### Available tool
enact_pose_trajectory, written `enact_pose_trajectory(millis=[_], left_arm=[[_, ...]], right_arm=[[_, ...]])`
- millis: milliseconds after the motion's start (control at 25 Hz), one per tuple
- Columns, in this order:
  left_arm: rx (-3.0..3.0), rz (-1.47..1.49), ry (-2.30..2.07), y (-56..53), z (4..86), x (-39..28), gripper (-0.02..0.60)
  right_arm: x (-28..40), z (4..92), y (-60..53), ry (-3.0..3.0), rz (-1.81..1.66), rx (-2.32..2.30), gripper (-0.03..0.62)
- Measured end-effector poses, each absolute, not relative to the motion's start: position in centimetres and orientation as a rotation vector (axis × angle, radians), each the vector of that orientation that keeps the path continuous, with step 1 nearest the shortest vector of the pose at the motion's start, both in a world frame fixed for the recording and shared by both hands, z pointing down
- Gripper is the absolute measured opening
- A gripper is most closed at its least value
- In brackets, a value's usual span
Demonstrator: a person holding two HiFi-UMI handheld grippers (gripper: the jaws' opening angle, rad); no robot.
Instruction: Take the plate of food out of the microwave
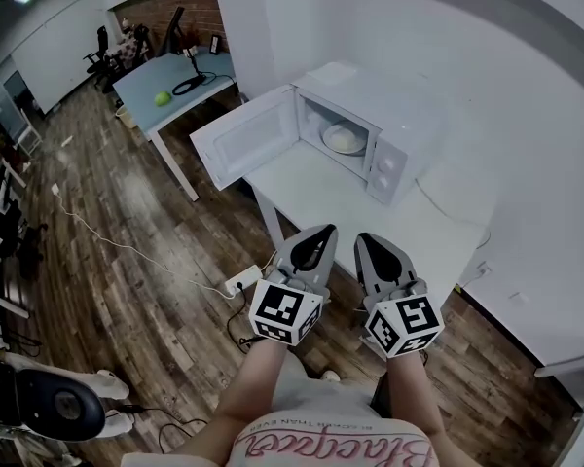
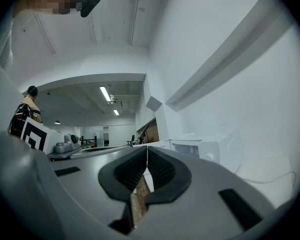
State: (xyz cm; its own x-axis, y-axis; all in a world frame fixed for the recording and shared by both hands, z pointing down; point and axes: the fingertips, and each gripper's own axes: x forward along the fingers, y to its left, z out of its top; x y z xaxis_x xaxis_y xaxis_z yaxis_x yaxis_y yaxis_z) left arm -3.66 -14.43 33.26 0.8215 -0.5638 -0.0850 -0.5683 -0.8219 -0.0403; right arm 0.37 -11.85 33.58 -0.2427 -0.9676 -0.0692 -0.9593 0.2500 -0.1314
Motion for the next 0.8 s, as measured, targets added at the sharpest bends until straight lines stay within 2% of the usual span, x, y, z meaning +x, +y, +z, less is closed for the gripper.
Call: enact_pose_trajectory(millis=[800], left_arm=[[-2.978, 0.133, 0.807, -24.7, 32.4, -10.1, 0.005]], right_arm=[[-5.5, 32.9, -21.1, 2.28, -0.084, -1.982, 0.012]])
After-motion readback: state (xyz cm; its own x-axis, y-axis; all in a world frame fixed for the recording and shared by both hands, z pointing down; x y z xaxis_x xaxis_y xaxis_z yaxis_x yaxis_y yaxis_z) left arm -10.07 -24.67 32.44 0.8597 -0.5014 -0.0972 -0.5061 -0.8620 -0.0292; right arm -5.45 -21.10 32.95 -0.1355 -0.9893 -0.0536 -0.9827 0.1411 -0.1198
